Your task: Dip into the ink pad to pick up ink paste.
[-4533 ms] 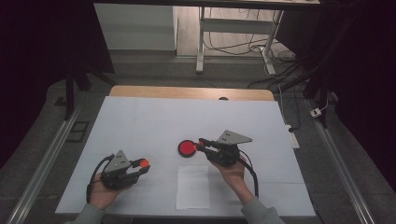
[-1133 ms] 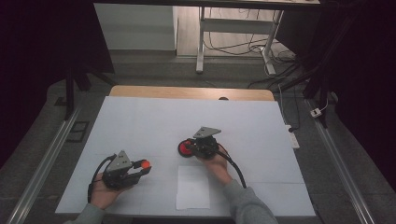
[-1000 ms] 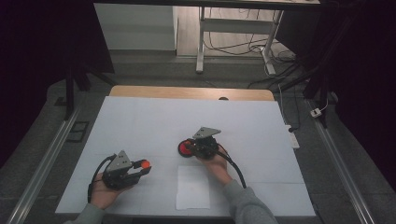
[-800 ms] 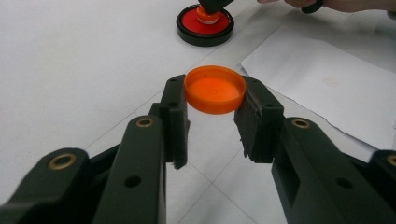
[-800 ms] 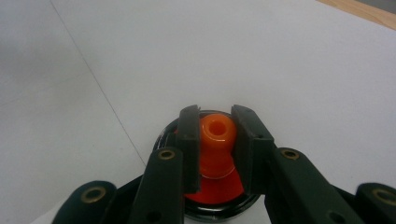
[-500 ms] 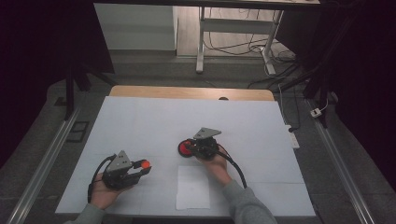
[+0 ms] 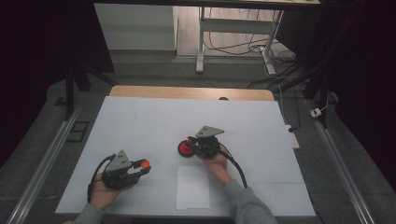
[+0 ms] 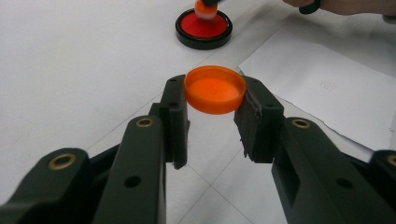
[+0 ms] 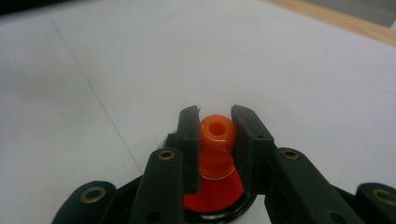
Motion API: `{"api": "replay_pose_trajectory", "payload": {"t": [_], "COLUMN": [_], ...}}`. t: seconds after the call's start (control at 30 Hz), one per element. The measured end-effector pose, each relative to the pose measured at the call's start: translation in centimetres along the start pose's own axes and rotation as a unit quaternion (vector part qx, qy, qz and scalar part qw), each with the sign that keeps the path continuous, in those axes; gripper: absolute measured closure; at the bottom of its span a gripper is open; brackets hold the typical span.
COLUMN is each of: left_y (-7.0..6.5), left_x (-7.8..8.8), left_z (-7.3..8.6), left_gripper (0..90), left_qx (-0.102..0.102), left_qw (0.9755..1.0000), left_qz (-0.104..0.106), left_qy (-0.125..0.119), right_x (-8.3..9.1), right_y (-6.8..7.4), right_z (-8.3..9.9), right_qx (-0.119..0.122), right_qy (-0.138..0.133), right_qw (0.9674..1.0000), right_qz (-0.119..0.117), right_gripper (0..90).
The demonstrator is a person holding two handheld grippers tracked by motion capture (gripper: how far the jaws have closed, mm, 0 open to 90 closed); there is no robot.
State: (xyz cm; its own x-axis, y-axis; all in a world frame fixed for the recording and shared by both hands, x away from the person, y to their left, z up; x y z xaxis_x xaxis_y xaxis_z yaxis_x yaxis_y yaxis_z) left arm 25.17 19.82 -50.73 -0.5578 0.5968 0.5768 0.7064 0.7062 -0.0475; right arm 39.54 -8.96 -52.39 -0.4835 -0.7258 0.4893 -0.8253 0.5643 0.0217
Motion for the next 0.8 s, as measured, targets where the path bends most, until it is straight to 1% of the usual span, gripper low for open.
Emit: {"api": "replay_pose_trajectory", "payload": {"t": [0.07,0.2,0.23,0.33,0.43,0.53,0.6,0.8], "left_y": [0.0,0.0,0.1,0.1,0.1,0.1,0.1,0.1], "left_x": [0.0,0.1,0.1,0.1,0.1,0.1,0.1,0.1], "left_z": [0.0,0.0,0.0,0.0,0.0,0.0,0.0,0.0], "left_gripper": [64.9,65.0,64.9,64.9,65.0,65.0,64.9,65.0], "left_qx": [0.000,-0.001,-0.001,-0.001,0.000,0.000,0.000,0.000], "left_qw": [1.0000,1.0000,1.0000,1.0000,1.0000,1.0000,1.0000,1.0000], "left_qz": [0.001,0.000,0.000,0.000,-0.001,-0.001,-0.001,0.000], "left_qy": [0.000,-0.001,-0.001,-0.001,-0.001,-0.001,-0.001,-0.001], "right_x": [0.3,0.4,0.3,0.2,0.0,-0.3,-0.4,-1.0], "right_y": [-0.2,-0.2,-0.1,0.1,0.1,0.1,0.1,0.4], "right_z": [-0.2,-0.2,-0.2,-0.2,-0.2,0.0,0.2,0.4], "right_qx": [-0.003,0.002,0.003,0.005,0.009,0.007,0.007,0.008], "right_qy": [-0.006,0.001,0.004,0.005,0.007,0.009,0.016,0.014], "right_qw": [1.0000,1.0000,1.0000,1.0000,0.9999,0.9999,0.9998,0.9998], "right_qz": [0.004,-0.002,-0.001,-0.006,-0.005,-0.004,-0.003,-0.006], "right_gripper": [72.6,72.6,72.6,72.6,72.6,72.6,72.6,72.6]}}
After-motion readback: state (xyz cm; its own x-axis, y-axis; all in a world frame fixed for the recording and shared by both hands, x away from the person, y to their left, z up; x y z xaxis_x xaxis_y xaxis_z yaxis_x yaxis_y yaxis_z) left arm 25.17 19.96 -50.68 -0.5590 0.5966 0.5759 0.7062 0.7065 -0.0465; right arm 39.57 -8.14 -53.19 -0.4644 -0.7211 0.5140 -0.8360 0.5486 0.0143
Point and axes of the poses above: each handheld gripper's, and its own axes: x roughly backward along the jaws, z roughly out of its underside, y roughly to its left, the point moved 1 cm from there along -x, roughly forward along the jaws
